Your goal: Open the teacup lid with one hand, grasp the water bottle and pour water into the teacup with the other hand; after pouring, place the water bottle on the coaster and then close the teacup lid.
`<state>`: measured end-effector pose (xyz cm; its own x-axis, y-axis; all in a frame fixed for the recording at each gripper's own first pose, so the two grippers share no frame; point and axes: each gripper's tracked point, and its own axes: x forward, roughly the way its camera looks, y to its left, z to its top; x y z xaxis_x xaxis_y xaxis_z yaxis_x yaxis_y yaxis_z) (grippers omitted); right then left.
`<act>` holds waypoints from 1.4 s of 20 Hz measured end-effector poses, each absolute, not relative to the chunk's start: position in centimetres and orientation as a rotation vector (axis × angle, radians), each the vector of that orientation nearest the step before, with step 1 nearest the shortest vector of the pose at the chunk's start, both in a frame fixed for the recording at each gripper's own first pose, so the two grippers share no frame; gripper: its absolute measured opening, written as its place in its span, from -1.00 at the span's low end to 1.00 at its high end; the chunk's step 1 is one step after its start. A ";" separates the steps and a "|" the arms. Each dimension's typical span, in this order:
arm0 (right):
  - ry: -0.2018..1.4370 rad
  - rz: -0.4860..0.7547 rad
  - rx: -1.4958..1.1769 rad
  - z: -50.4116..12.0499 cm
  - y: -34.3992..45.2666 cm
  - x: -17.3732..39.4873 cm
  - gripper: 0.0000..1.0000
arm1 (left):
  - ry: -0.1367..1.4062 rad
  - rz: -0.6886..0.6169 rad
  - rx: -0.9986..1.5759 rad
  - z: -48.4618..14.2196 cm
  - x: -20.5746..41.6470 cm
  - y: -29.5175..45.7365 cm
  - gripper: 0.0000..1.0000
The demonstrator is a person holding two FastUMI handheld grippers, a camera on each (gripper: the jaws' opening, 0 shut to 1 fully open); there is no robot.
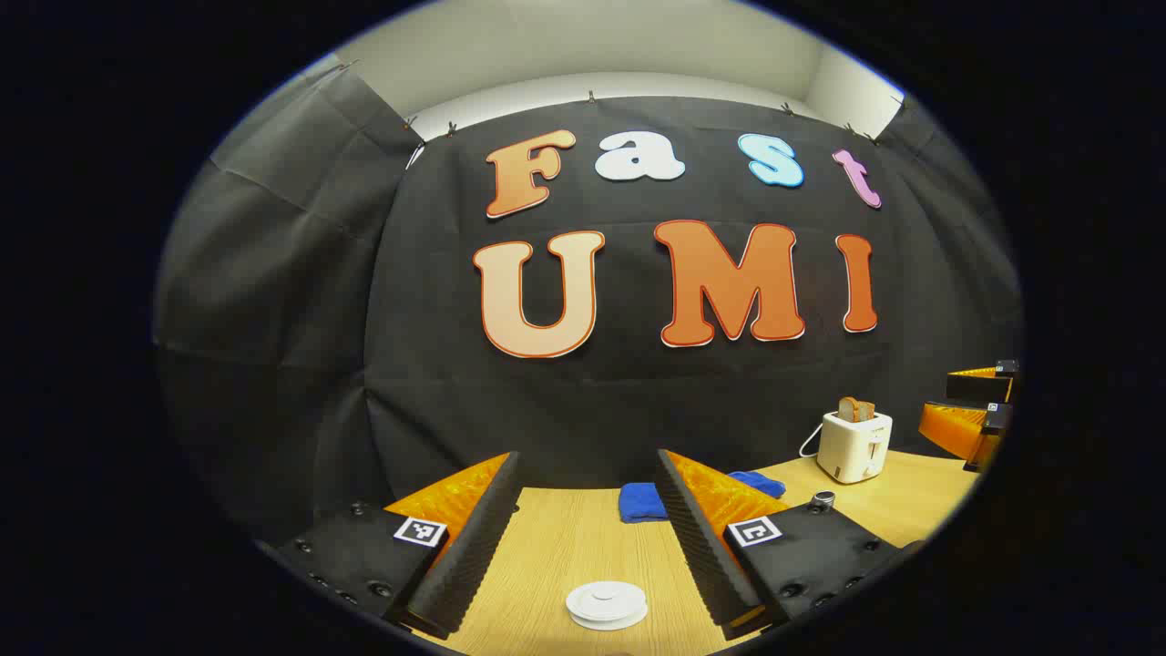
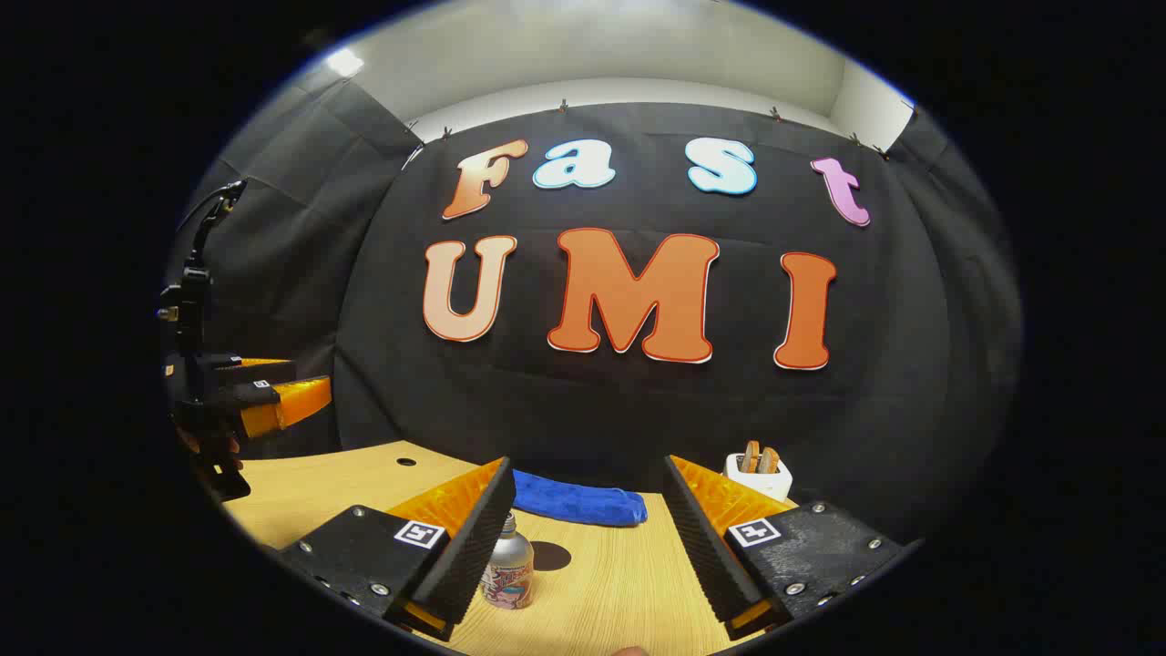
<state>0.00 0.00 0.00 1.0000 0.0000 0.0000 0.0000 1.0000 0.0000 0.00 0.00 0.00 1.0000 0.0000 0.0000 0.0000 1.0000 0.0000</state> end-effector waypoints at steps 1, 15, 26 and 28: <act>0.001 0.001 0.000 -0.1 0.0 0.0 0.94 | 0.001 0.000 -0.001 -0.2 -0.1 0.0 0.86; -0.002 0.021 0.025 -0.1 0.5 0.0 0.94 | -0.033 -0.016 0.003 0.7 -0.4 -0.6 0.95; 0.055 0.070 0.036 -3.9 2.0 -0.1 0.94 | 0.036 -0.054 -0.011 -3.3 0.3 -0.9 0.99; 0.088 0.083 0.039 -5.4 2.5 -0.1 0.94 | 0.050 -0.068 -0.006 -4.4 0.5 -1.2 0.99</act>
<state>-0.12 2.47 -5.44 0.9926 0.0850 -0.0863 -0.0816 0.9958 0.0427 0.47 -1.23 -4.36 0.9965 -0.0676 -0.0498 0.0673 0.9977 -0.0073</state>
